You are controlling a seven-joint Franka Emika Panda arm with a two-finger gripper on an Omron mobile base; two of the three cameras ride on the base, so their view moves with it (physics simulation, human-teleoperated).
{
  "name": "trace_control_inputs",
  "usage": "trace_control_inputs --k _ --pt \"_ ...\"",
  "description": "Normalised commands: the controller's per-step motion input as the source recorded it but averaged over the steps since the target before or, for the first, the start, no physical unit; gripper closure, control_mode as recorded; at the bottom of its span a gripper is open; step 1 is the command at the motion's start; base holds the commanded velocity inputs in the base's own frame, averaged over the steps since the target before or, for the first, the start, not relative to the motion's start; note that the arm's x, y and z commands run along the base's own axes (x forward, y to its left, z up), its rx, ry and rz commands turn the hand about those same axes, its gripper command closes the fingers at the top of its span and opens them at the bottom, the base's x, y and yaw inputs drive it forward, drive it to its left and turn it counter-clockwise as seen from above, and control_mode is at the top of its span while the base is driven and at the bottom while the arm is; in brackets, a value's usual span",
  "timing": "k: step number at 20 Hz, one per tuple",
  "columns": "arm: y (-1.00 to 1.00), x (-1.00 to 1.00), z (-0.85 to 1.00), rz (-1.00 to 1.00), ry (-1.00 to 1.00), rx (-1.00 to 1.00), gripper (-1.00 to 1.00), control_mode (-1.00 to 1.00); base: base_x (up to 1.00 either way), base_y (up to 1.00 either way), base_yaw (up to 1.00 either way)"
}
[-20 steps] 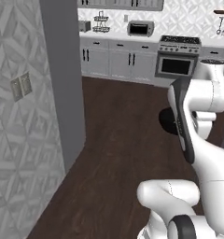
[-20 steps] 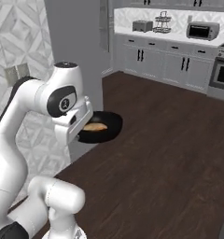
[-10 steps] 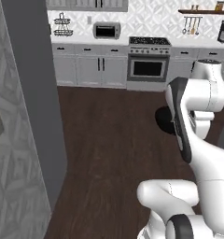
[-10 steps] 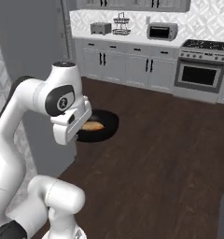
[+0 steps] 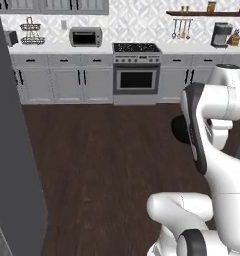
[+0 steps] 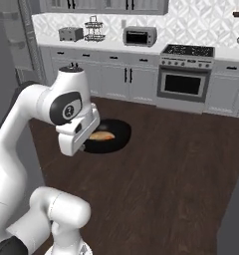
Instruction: Pick the chicken drumstick and sweet potato from their plates and place them in the bowl. Then put the bowl in the fridge.
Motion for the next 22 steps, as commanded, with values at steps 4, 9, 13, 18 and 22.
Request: trace_control_inputs --k 4,9,13,18,22 --pt "0.0 0.0 0.0 0.0 0.0 0.0 1.0 1.0 1.0 0.17 0.0" --pt "0.0 0.0 0.0 0.0 0.0 0.0 1.0 1.0 1.0 0.02 0.11" --pt "0.0 0.0 0.0 0.0 0.0 0.0 1.0 1.0 1.0 0.0 0.26" --pt "0.0 0.0 0.0 0.0 0.0 0.0 1.0 1.0 1.0 0.0 0.36" --pt "0.0 0.0 0.0 0.0 0.0 0.0 1.0 1.0 1.0 0.0 0.36"
